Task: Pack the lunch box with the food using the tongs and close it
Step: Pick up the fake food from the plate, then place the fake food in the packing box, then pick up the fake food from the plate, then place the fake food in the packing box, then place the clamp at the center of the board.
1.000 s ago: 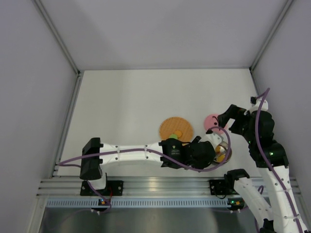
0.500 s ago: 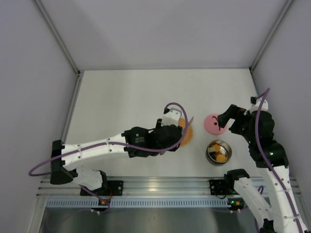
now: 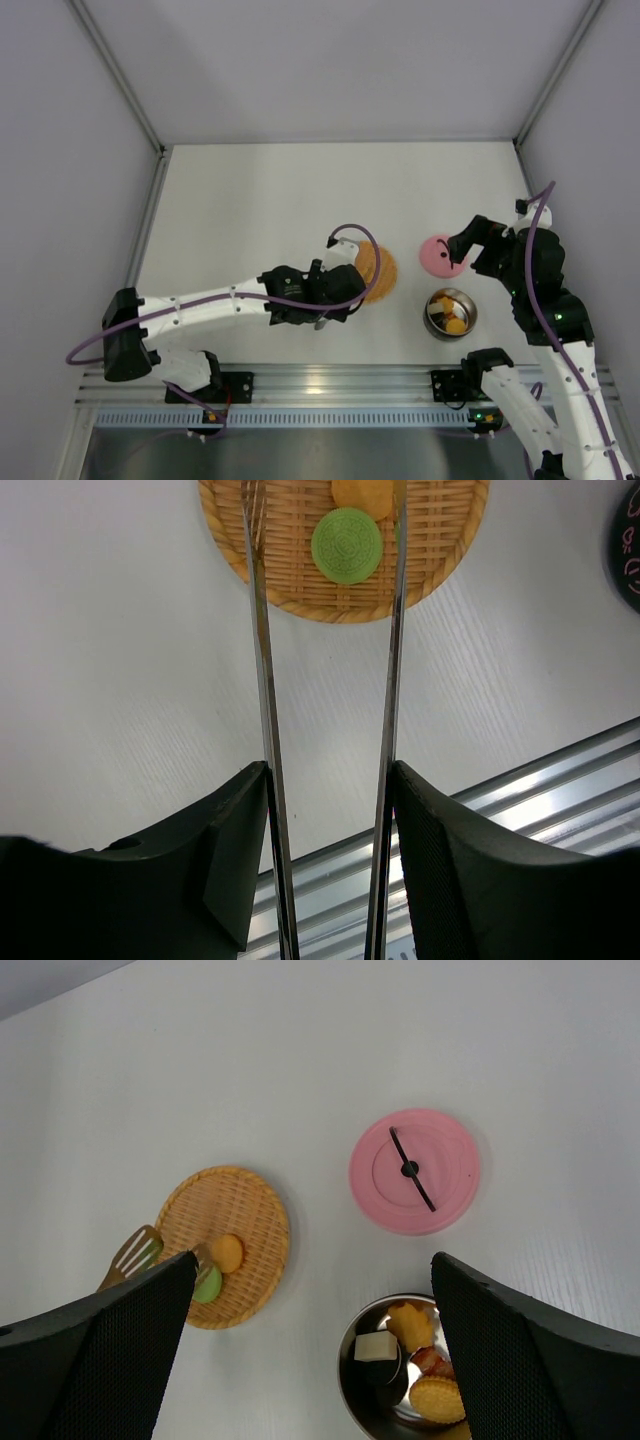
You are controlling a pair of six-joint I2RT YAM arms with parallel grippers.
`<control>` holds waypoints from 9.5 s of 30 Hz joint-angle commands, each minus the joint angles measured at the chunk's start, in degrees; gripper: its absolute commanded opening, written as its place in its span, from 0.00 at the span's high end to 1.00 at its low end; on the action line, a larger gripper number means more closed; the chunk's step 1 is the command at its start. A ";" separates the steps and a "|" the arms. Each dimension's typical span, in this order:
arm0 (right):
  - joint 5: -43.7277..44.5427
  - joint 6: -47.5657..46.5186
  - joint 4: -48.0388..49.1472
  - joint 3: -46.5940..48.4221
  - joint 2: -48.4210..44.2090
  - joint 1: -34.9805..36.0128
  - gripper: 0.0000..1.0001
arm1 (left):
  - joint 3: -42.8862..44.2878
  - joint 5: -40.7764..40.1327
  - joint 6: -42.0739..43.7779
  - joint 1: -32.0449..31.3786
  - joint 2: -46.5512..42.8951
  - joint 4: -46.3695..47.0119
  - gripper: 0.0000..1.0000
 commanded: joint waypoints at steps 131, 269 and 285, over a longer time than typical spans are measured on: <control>-0.19 -0.13 -1.34 1.10 -0.22 -0.98 0.01 | 3.89 2.76 4.89 2.84 3.09 4.58 0.45; 0.42 -0.92 -1.87 1.98 -0.13 -0.98 0.01 | -13.32 13.49 -0.83 54.60 3.53 26.02 0.48; 0.07 -0.39 -0.64 -0.39 0.13 -0.98 0.01 | -23.18 17.53 -3.37 55.13 5.56 34.72 0.33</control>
